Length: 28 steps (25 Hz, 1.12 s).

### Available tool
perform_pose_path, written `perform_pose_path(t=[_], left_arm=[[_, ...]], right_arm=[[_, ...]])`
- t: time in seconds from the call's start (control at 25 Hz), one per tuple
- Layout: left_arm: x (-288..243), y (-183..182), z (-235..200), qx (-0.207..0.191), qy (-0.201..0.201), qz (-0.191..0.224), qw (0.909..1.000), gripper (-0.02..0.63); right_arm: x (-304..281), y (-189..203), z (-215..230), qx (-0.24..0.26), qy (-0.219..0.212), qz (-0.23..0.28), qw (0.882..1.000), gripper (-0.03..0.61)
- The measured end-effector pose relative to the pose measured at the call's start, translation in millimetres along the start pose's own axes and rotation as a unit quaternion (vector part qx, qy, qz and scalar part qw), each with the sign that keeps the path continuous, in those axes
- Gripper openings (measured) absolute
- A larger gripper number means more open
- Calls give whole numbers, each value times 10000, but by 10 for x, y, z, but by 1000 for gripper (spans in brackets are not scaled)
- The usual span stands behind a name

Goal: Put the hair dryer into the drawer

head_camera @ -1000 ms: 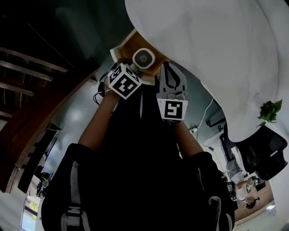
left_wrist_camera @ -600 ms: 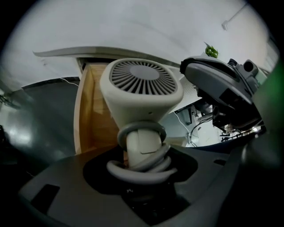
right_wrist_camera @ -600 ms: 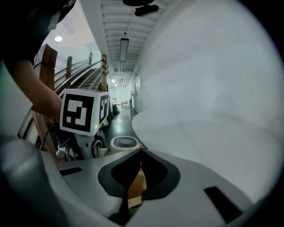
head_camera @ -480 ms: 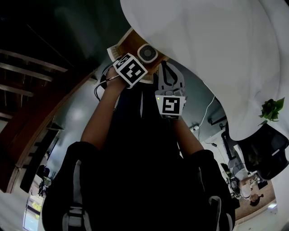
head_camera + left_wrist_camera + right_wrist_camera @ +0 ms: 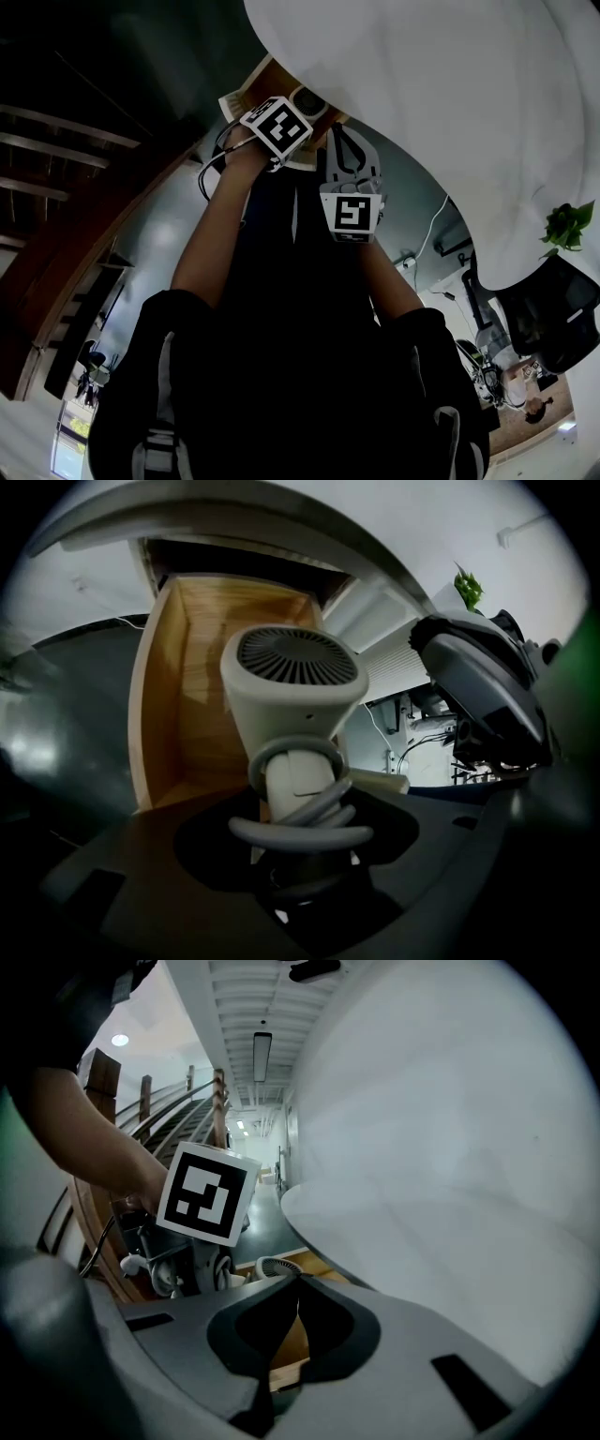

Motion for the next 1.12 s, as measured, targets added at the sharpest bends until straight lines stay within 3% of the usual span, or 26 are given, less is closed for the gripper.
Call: perform_pose_path(t=[0.16,0.28,0.48,0.64,0.84,1.12], left_arm=[[-44,-13,2,36,90,-234,9997,268],[-71,-26,-16,81,86,-333,9994,273],[-56,-96,-11,9,303,-376,9988,322],[-38,-188,19,117,334,-91,9993,379],[-33,-224,32,93,282,2,9996,383],[76,-213,89,224,259,508,9981,431]], right_arm=[[0,-16,26,96,37,-93,9999,23],[3,-17,-3,-151,-3,-82,9999,23],[22,-34,0,-245,8,-176,9995,23],[33,17,11,-118,37,15,9999,23],[80,4,34,-254,54,-244,9994,23],[71,-15,70,-249,63,-105,9996,23]])
Point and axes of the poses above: the fingertips, and each gripper's own axes: x backward along the fingers, z to its right, y out of its underside, the point moved 4 cm from there along x, backward along the fingers, and after that the axes turned 7 degrees about -y, right-handed, at the moved point
